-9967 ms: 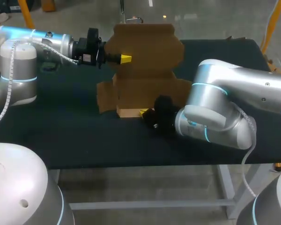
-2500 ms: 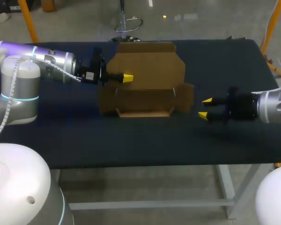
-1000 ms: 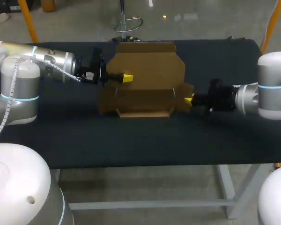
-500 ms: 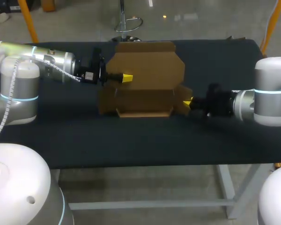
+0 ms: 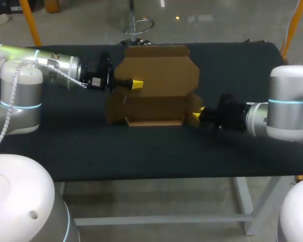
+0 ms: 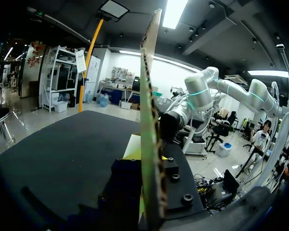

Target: Assemble the packaging by folding the flat box into shape, placing the metal phone stand inside, and closing the box properly

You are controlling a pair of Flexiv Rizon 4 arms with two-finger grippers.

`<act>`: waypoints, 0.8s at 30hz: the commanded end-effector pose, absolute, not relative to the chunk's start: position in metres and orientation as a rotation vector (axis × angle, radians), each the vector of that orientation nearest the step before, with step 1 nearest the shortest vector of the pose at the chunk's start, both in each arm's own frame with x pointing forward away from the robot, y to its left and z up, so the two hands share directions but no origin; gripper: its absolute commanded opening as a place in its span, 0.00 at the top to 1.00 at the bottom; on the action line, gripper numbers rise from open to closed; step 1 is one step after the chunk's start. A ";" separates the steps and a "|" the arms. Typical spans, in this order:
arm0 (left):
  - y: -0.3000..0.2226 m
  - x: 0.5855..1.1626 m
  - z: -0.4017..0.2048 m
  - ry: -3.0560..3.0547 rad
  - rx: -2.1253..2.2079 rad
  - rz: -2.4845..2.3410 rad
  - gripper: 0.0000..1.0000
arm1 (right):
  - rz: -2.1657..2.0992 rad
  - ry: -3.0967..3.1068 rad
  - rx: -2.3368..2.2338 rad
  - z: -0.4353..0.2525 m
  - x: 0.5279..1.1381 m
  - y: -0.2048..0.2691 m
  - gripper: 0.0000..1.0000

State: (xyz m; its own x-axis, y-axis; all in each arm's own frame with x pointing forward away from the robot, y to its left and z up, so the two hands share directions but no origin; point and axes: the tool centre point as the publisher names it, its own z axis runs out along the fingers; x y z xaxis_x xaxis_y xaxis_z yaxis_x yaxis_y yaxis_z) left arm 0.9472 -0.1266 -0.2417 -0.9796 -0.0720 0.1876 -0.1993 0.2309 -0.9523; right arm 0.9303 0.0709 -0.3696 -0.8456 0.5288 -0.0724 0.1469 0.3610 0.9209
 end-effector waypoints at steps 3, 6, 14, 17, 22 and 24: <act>-0.128 0.948 -0.246 -2.381 0.262 1.864 1.00 | 1.471 2.249 0.608 -0.372 0.922 0.082 0.59; -0.128 0.948 -0.246 -2.381 0.262 1.864 1.00 | 1.471 2.249 0.612 -0.373 0.918 0.086 0.57; -0.128 0.948 -0.246 -2.381 0.262 1.864 1.00 | 1.465 2.249 0.607 -0.371 0.911 0.096 0.56; -0.128 0.948 -0.246 -2.381 0.262 1.864 1.00 | 1.459 2.255 0.601 -0.371 0.912 0.101 0.56; -0.128 0.948 -0.246 -2.381 0.262 1.864 1.00 | 1.448 2.275 0.588 -0.372 0.912 0.111 0.56; -0.128 0.948 -0.246 -2.381 0.262 1.864 1.00 | 1.443 2.285 0.582 -0.373 0.912 0.115 0.56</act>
